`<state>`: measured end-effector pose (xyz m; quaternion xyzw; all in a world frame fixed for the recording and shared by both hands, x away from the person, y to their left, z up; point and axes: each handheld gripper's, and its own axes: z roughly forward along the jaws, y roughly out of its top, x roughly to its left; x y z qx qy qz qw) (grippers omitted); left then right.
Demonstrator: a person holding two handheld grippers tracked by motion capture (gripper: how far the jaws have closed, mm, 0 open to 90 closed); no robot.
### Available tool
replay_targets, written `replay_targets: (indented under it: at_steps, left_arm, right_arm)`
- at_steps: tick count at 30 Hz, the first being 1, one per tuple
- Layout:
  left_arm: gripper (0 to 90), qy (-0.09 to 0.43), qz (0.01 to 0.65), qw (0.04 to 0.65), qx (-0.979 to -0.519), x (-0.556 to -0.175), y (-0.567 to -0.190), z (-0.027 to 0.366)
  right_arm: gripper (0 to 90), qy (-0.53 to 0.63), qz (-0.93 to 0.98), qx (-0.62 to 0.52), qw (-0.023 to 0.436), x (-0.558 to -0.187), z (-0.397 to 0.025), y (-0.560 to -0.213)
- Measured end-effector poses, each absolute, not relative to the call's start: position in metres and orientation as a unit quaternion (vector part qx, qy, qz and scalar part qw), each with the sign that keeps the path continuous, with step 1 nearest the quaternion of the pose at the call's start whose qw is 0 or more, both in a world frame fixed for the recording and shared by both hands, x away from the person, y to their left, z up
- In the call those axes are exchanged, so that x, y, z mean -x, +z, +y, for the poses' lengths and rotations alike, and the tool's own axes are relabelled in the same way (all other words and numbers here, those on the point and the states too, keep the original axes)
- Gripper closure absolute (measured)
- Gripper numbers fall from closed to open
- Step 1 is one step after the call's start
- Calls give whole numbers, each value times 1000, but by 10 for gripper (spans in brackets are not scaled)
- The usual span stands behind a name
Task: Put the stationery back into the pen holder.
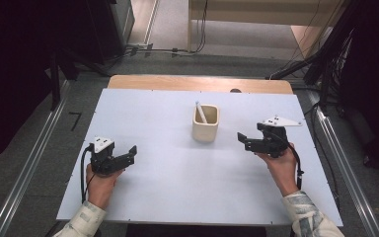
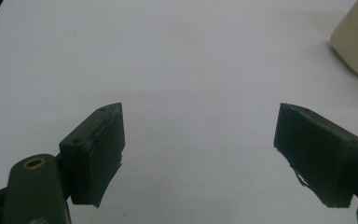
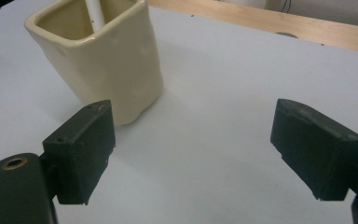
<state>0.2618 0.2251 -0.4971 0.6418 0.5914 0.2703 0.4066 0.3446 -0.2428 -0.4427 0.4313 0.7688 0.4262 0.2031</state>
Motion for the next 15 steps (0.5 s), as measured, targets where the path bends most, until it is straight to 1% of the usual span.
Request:
replay_targets:
  at_steps: [15]
  left_arm:
    - [168,273,590,403,-645,-262,-497,224]
  right_arm:
    - [121,422,753,-456,218,-328,-277,-448]
